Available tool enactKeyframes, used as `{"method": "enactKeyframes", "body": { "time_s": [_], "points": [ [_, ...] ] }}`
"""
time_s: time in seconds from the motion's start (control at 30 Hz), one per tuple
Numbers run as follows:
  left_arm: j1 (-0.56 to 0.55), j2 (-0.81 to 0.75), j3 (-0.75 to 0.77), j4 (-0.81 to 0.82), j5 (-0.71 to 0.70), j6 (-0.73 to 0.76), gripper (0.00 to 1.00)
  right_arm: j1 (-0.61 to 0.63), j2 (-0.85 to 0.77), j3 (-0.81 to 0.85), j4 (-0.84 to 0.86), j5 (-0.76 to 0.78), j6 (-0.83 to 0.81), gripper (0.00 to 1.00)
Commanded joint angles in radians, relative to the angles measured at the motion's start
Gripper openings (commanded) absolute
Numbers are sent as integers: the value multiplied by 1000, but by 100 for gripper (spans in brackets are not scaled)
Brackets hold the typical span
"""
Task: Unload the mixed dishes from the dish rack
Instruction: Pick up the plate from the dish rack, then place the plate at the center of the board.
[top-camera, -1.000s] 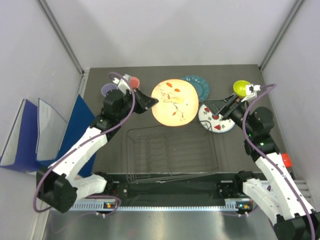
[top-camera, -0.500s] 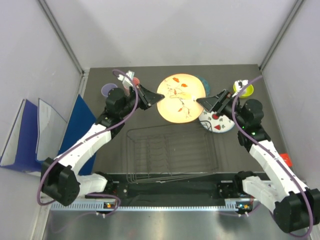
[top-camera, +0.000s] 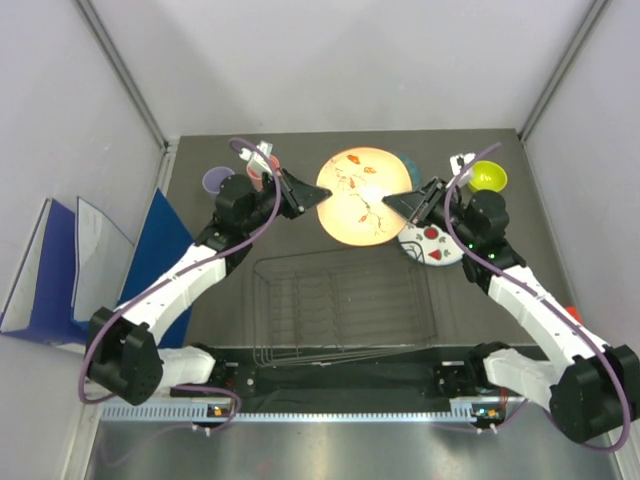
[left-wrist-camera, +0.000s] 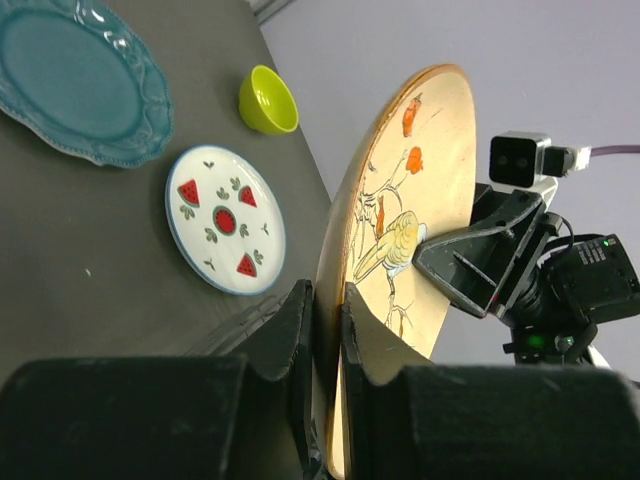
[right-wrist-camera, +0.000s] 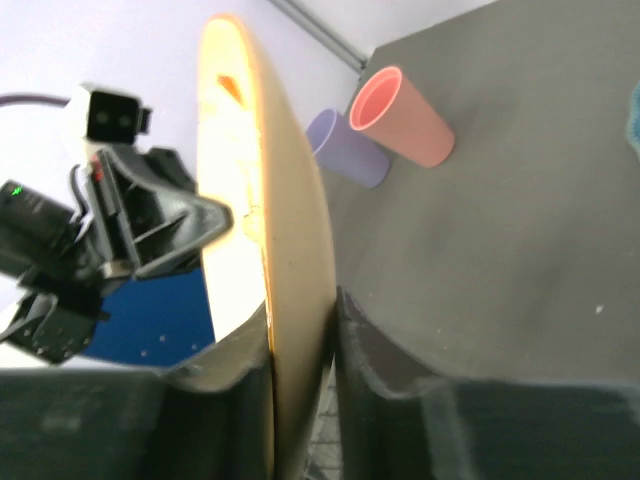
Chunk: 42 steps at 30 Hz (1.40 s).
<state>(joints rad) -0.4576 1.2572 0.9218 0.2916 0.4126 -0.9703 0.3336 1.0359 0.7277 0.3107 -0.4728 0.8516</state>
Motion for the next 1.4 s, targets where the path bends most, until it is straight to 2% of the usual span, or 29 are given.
{"method": "enactKeyframes", "body": {
  "time_s": [0.0,0.03,0.17,0.2,0.23,0.3,0.4,0.63,0.8,1.07,1.2,1.37],
  "points": [
    [0,-28,32,233,32,-70,0,16,18,53,42,31,-28,5],
    [0,-28,34,230,31,-67,0,18,21,56,36,40,-31,0],
    [0,-24,57,181,8,-30,1,18,24,64,24,77,-34,0],
    [0,-27,74,167,0,0,11,18,16,65,28,83,-34,0],
    [2,-28,84,114,-14,21,30,16,12,71,28,104,-33,0],
    [2,-42,127,29,-99,98,97,12,7,93,25,117,-26,0],
    [10,-65,164,-81,-226,171,99,-1,48,169,21,145,-19,0],
    [63,-123,134,-158,-345,168,99,-37,291,450,-47,195,29,0],
    [63,-174,66,-181,-362,180,99,-93,482,599,-130,246,38,0],
    [62,-222,-26,-212,-347,177,99,-203,755,742,-140,189,127,0],
    [63,-234,-64,-194,-322,174,99,-211,846,800,-140,188,80,0],
    [65,-237,-90,-174,-307,179,99,-203,918,812,-64,174,67,0]
  ]
}}
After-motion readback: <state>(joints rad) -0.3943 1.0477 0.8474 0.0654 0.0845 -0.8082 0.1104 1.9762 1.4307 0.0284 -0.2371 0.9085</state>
